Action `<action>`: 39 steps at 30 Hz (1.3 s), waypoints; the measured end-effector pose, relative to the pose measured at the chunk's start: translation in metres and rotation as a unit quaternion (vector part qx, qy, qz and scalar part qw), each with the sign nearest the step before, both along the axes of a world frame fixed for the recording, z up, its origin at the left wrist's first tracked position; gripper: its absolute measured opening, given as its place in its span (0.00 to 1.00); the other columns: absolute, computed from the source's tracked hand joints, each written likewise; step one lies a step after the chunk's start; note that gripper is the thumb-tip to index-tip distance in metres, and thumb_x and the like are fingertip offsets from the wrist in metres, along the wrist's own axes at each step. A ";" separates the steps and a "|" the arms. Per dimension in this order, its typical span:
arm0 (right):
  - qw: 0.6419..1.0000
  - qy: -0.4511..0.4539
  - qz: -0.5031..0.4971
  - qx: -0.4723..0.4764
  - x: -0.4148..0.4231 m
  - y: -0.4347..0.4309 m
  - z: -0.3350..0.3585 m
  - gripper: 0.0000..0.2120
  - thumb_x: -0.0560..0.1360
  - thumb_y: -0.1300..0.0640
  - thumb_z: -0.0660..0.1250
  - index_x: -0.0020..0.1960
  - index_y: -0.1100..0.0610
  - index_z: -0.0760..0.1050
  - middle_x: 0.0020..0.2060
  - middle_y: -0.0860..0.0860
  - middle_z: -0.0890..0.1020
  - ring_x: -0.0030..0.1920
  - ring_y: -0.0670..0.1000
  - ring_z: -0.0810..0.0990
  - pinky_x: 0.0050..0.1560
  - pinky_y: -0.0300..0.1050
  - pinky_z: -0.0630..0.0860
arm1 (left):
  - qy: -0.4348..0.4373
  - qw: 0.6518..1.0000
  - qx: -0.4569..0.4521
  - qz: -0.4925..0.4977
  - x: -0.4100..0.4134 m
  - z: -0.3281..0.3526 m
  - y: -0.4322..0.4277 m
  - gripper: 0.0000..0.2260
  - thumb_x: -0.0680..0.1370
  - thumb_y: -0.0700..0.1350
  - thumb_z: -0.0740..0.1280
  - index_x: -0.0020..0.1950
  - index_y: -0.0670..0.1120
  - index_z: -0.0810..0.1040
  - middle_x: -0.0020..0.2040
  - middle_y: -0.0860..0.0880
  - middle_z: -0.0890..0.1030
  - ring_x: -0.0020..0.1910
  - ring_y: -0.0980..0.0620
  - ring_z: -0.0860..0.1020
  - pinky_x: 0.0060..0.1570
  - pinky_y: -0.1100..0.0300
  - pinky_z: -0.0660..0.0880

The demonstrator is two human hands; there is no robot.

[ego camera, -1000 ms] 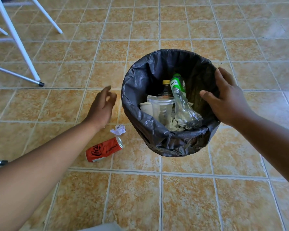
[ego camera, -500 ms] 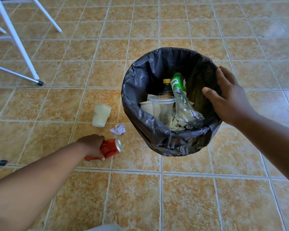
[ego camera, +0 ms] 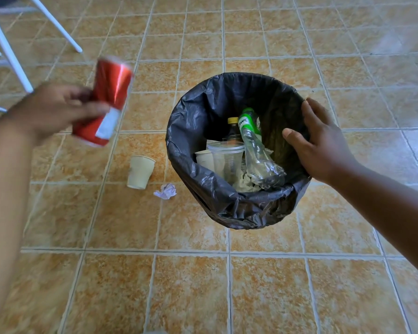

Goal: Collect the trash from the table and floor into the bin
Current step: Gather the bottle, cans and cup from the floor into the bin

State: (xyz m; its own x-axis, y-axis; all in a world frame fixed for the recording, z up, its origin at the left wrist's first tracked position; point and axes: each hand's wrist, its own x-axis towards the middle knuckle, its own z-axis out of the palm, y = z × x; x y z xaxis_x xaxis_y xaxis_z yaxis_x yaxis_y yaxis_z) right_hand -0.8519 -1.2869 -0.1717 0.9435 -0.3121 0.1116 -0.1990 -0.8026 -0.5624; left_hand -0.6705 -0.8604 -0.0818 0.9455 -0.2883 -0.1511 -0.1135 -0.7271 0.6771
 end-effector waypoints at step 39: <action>1.000 -0.004 0.006 0.019 -0.001 0.000 0.000 0.37 0.78 0.40 0.60 0.79 0.55 0.51 0.78 0.48 0.53 0.76 0.51 0.56 0.69 0.41 0.55 | -0.049 0.988 -0.137 -0.055 -0.020 -0.081 -0.131 0.22 0.76 0.63 0.60 0.67 0.57 0.74 0.64 0.54 0.77 0.52 0.65 0.77 0.56 0.62 0.71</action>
State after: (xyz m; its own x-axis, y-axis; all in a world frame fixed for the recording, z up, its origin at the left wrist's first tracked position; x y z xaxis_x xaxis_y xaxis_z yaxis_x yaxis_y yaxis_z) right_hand -0.8531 -1.2873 -0.1713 0.9467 -0.3041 0.1066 -0.1848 -0.7834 -0.5934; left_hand -0.6903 -0.9909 -0.1629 0.9121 -0.4082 0.0372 -0.2568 -0.4983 0.8281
